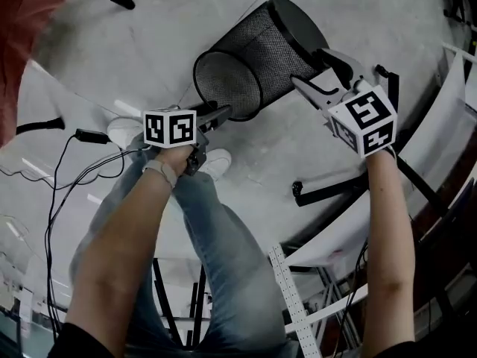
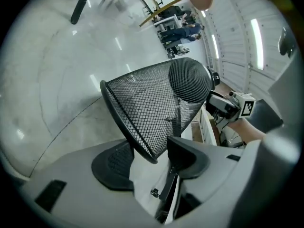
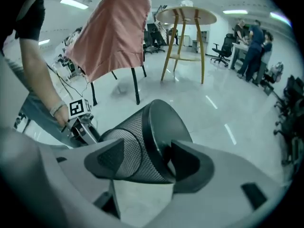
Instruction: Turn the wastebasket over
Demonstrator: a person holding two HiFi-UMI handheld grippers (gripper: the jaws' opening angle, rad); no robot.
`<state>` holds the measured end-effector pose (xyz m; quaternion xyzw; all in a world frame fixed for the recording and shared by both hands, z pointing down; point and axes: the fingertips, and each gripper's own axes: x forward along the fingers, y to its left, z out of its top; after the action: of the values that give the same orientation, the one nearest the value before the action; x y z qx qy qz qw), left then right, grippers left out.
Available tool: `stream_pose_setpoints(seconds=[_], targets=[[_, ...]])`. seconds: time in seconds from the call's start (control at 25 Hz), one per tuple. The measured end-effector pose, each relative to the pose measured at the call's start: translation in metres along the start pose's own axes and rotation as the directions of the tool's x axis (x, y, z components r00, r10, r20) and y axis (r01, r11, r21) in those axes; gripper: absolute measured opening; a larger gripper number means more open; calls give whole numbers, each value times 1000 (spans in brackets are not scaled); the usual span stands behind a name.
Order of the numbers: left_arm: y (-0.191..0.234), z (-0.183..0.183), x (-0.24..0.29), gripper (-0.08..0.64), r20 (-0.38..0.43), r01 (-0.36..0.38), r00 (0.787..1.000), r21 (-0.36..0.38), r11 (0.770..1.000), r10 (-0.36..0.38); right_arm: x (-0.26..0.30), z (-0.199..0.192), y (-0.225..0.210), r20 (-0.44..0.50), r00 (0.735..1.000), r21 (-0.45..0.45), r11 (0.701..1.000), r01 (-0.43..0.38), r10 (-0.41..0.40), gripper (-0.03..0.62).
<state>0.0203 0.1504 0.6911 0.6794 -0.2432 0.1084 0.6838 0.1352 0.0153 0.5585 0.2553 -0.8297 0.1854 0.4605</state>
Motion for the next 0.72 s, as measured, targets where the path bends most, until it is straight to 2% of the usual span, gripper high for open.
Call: stream_pose_setpoints(seconds=[0.08, 0.28, 0.56, 0.72], targets=[[5, -6, -1, 221, -12, 9, 1000, -1, 1000, -9, 0, 0, 10, -8, 999, -71, 996, 45, -46, 296], [23, -22, -8, 232, -67, -12, 998, 21, 1000, 14, -1, -8, 44, -58, 992, -214, 972, 101, -116, 286], [47, -47, -43, 236, -167, -131, 976, 42, 990, 137, -4, -23, 88, -94, 970, -304, 934, 186, -224, 264], [44, -43, -91, 236, -130, -173, 976, 12, 985, 173, 4, -11, 117, -73, 958, -369, 900, 231, -276, 258]])
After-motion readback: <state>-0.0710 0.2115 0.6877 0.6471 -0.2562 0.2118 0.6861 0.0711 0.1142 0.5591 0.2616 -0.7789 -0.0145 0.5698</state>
